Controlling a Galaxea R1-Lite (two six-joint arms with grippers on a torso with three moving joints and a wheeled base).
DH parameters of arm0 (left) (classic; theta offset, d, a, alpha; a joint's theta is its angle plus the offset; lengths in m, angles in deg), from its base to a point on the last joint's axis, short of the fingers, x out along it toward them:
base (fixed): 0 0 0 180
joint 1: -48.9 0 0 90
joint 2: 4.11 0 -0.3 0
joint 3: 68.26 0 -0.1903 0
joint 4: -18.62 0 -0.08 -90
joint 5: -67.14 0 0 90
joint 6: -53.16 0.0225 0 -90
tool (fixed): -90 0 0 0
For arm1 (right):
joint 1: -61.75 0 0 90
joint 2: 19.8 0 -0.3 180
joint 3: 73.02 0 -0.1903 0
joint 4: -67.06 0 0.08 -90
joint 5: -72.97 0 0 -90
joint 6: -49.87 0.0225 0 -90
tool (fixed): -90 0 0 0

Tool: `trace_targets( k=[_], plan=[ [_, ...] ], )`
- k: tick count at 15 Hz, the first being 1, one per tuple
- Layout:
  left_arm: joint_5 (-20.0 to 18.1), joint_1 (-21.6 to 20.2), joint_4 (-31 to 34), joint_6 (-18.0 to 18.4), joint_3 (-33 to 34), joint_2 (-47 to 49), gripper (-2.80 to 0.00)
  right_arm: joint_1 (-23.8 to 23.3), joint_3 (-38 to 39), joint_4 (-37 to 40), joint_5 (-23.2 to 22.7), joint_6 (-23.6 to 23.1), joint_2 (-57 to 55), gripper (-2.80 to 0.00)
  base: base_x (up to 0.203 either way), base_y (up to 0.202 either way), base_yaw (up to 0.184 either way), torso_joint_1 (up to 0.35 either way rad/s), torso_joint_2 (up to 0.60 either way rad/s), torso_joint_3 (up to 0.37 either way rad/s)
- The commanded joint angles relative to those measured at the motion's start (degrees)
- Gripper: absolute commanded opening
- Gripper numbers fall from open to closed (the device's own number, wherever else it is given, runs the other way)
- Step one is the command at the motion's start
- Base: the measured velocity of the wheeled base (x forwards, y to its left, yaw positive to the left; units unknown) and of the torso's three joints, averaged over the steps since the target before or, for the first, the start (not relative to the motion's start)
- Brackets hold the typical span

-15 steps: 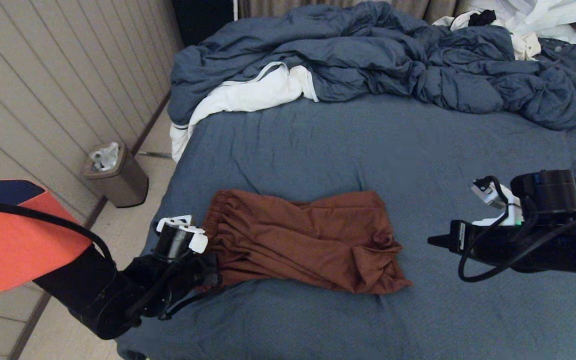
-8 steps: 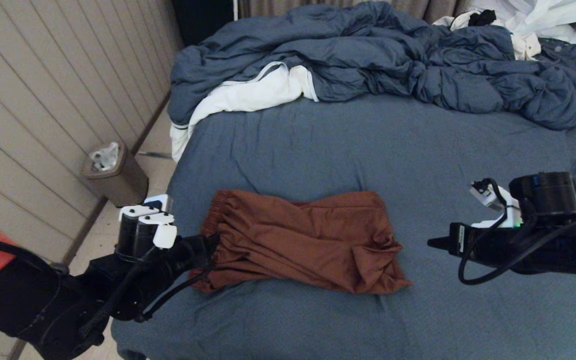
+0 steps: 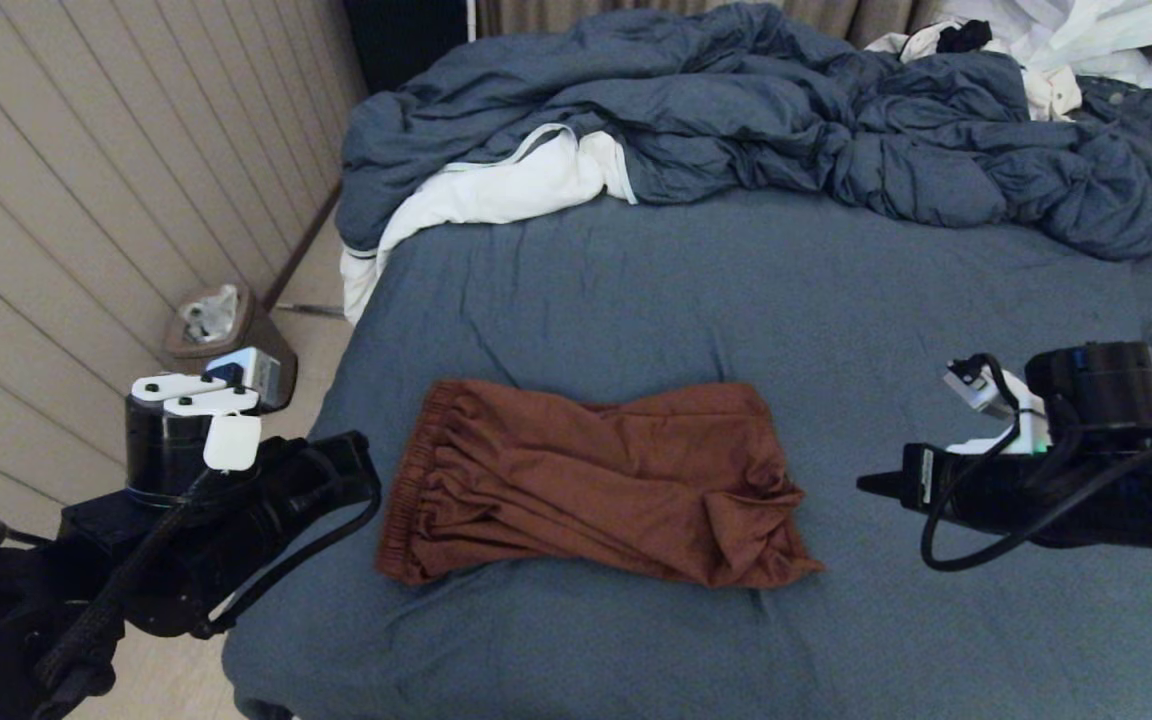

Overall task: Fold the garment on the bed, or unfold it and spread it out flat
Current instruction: Unford the brown shorts

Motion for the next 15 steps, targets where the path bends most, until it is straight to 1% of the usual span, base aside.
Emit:
trace_targets(
  k=[1,3,5,7,8,10,12,14,15],
  plan=[
    [0.03,-0.24,-0.8,-2.71,0.68,2.11,-2.8,0.07,-0.03,-0.09,-0.17,0.07,-0.41,-2.8,0.0,0.0,0.0,0.0,0.0,0.0],
    [-1.18,-0.73,-0.83,-3.09,0.66,2.95,-2.8,-0.02,-0.38,-0.09,-0.09,0.07,-1.29,-2.8,0.0,0.0,0.0,0.0,0.0,0.0],
    [-1.74,-0.81,-1.02,-5.65,0.7,4.55,-2.8,-0.02,-0.47,-0.09,-0.08,0.07,-2.06,-2.8,0.0,0.0,0.0,0.0,0.0,0.0],
    [-1.96,-0.91,-1.12,-6.75,2.04,4.91,-2.8,0.24,0.01,-0.09,-0.08,0.15,-2.48,-2.8,0.0,0.0,0.0,0.0,0.0,0.0],
    [-2.69,-0.91,-1.17,-7.15,3.67,5.25,-2.8,0.24,0.06,-0.09,-0.08,0.16,-3.09,-2.8,0.0,0.0,0.0,0.0,0.0,0.0],
    [-5.58,-0.91,-1.19,-7.9,5.08,5.45,-2.8,0.22,-0.35,-0.32,-0.01,0.19,-4.66,-2.8,0.0,0.0,0.0,0.0,0.0,0.0],
    [-7.08,-0.87,-1.72,-7.76,4.05,7.85,-2.8,-0.04,-0.06,-4.36,0.33,0.16,-6.11,-2.8,0.0,0.0,0.0,0.0,0.0,0.0],
    [-7.17,-0.89,-5.97,-7.63,4.43,8.87,-2.8,-0.32,1.2,-8.21,0.96,0.25,-6.42,-2.8,0.0,0.0,0.0,0.0,0.0,0.0],
    [-7.1,-0.99,-6.44,-7.48,4.36,8.95,-2.8,-0.55,1.2,-8.68,0.91,0.25,-6.89,-2.8,0.0,0.0,0.0,0.0,0.0,0.0]
  ],
)
